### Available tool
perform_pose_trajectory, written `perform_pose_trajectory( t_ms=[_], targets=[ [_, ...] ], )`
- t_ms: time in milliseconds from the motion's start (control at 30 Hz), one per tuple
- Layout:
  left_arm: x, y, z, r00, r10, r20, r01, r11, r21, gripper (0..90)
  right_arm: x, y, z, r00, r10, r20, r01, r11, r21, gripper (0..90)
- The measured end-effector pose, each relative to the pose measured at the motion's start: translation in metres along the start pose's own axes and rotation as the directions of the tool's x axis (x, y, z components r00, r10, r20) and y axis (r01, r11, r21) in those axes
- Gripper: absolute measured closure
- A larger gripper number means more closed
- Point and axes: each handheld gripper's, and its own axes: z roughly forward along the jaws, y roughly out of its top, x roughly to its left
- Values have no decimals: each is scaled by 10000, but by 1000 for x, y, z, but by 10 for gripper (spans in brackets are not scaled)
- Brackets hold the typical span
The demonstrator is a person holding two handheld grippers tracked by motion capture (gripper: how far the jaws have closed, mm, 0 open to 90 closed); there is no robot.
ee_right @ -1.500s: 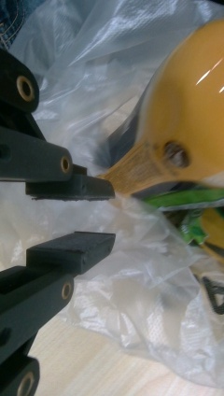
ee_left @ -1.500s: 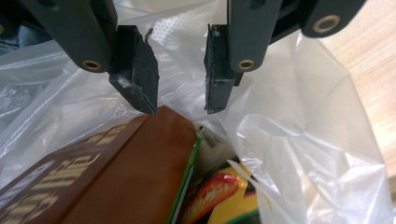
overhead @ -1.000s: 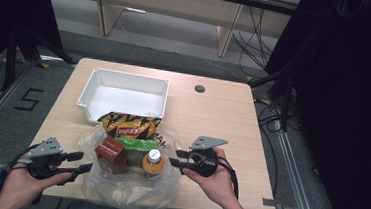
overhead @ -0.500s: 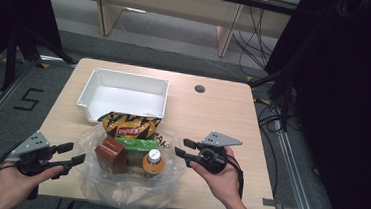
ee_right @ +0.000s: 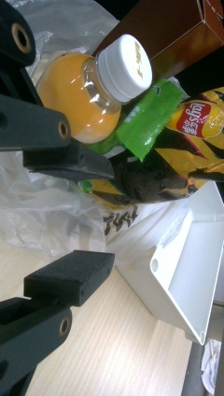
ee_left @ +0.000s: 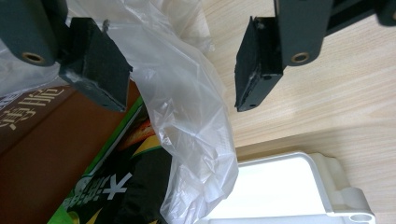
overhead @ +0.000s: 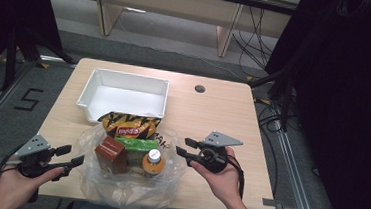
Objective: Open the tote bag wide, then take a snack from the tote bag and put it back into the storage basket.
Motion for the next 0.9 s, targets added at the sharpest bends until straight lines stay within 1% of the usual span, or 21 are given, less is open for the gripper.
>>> perform_pose_trajectory(
  t_ms=[33, 67, 100, 133, 200, 300, 333, 367, 433, 467, 533, 567, 600, 633, 667, 700, 733, 767, 833, 867, 900],
  targets=[
    [0, 0, 0, 10000, 37, -7, -37, 10000, 21, 351, 2, 0, 0, 9997, 238, -35, -238, 9997, -55, 531],
    [0, -1, 0, 10000, 77, 13, -77, 10000, 41, 351, 3, 0, 0, 9996, 283, -77, -283, 9996, -25, 529],
    [0, 0, 0, 10000, 75, 8, -75, 10000, 25, 351, 3, 1, 0, 9997, 209, -102, -210, 9997, -105, 527],
    [0, 0, 0, 10000, 50, -11, -50, 10000, -19, 351, 3, 1, -1, 9999, 125, 62, -125, 9999, -38, 526],
    [0, 1, 0, 10000, 30, -11, -30, 10000, -91, 351, 1, 2, -2, 9999, -70, -77, 70, 9999, -94, 526],
    [0, 1, 0, 9999, -22, -125, 21, 9999, -111, 352, 1, 3, -1, 10000, -84, -25, 84, 9998, -186, 526],
    [0, 2, -1, 9998, -31, -171, 29, 9999, -148, 352, 0, 3, 0, 9995, -187, -252, 183, 9997, -136, 526],
    [1, 2, -1, 9998, -55, -214, 51, 9998, -180, 353, 1, 3, 0, 9999, -30, -138, 28, 9999, -120, 526],
    [1, 4, -2, 9998, -48, -206, 42, 9995, -316, 357, 4, 4, 0, 9998, 76, -185, -78, 9999, -68, 528],
    [0, 5, -4, 9997, -66, -255, 57, 9993, -362, 361, 3, 6, 1, 9998, -127, -162, 125, 9998, -127, 529],
    [0, 6, -5, 9997, -14, -229, 3, 9989, -478, 363, 3, 7, 1, 9996, -217, -190, 215, 9997, -122, 529],
    [0, 6, -5, 9997, 9, -228, -21, 9987, -515, 369, 6, 12, 1, 9994, -329, -142, 327, 9994, -129, 534],
    [0, 7, -5, 9998, 28, -197, -38, 9986, -531, 369, 6, 12, 1, 9994, -329, -142, 327, 9994, -129, 534],
    [-1, 8, -6, 9998, -15, -176, 4, 9981, -615, 372, 7, 16, 0, 9989, -448, -142, 446, 9989, -145, 538],
    [-2, 9, -6, 9999, 25, -155, -35, 9979, -650, 374, 6, 18, 1, 9965, -828, -51, 827, 9962, -280, 540],
    [-2, 9, -6, 9999, 25, -155, -35, 9979, -650, 376, 6, 18, 1, 9965, -828, -51, 827, 9962, -280, 540],
    [-3, 10, -6, 9999, 97, -105, -104, 9976, -689, 376, 8, 20, 0, 9982, -600, -87, 598, 9981, -158, 541],
    [-4, 10, -6, 9998, 137, -132, -145, 9979, -630, 379, 10, 22, 0, 9982, -596, -88, 594, 9979, -263, 541],
    [-5, 11, -4, 9997, 226, -86, -230, 9978, -618, 384, 11, 30, 2, 9962, -865, 27, 866, 9948, -540, 540],
    [-6, 11, -3, 9997, 260, -31, -262, 9978, -610, 385, 11, 33, 1, 9946, -1040, -69, 1037, 9939, -380, 540],
    [-6, 11, -2, 9996, 270, -5, -270, 9979, -584, 386, 12, 36, 2, 9959, -903, -94, 898, 9951, -406, 538]
  ],
)
